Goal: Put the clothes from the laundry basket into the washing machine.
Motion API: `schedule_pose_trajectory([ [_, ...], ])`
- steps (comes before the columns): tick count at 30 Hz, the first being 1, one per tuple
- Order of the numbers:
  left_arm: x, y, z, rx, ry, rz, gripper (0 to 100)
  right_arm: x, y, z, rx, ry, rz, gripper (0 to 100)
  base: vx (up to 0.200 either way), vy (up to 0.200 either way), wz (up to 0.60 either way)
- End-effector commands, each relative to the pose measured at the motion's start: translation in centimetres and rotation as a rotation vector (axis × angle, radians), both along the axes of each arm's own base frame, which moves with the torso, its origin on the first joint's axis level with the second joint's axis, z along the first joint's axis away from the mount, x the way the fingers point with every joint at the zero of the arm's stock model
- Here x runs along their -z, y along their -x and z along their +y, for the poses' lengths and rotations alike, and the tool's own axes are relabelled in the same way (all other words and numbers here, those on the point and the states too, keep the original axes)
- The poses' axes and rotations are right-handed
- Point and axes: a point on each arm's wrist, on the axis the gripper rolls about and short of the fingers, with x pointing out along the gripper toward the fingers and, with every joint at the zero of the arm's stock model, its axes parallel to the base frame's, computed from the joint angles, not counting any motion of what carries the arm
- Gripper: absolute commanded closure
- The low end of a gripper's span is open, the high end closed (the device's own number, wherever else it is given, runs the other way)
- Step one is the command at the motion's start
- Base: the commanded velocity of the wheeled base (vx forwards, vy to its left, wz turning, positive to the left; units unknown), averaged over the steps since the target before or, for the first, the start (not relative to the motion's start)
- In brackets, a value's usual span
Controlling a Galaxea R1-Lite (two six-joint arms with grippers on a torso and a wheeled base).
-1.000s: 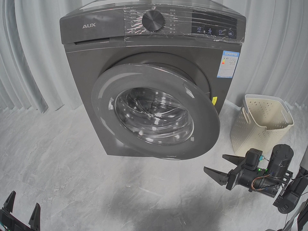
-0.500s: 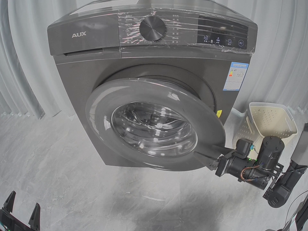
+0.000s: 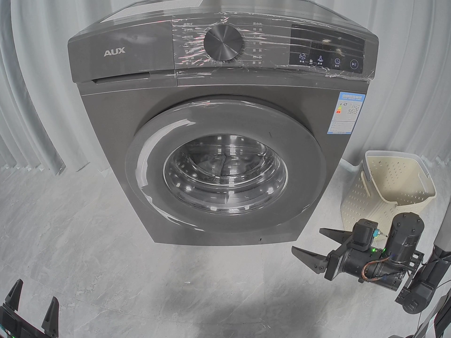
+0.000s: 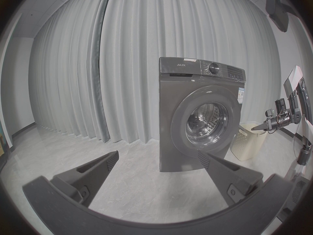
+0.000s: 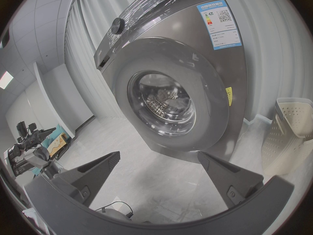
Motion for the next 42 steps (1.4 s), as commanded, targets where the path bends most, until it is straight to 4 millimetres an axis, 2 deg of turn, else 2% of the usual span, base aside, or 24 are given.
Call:
schedule_pose_trajectory([
  [1,0.5,0.0,0.0,-0.001,0.0,0.001,0,-0.4,0.7,0.6,-0.043,-0.004,-0.023,100,0.2,0.0,0.0],
  [15,0.5,0.0,0.0,0.0,0.0,0.0,0,-3.4,-0.7,1.3,-0.015,-0.081,-0.161,100,0.2,0.0,0.0],
  [21,0.5,0.0,0.0,-0.001,0.0,0.0,0,-4.9,-2.3,1.2,0.066,-0.125,-0.231,100,0.0,0.0,0.0],
  [32,0.5,0.0,0.0,-0.001,0.0,0.0,0,-6.3,-4.5,0.2,0.167,-0.157,-0.297,100,0.0,0.0,0.0],
  [42,0.5,0.0,0.0,-0.001,0.0,0.001,0,-6.2,-4.4,0.5,0.193,-0.167,-0.284,100,0.0,0.0,0.0],
])
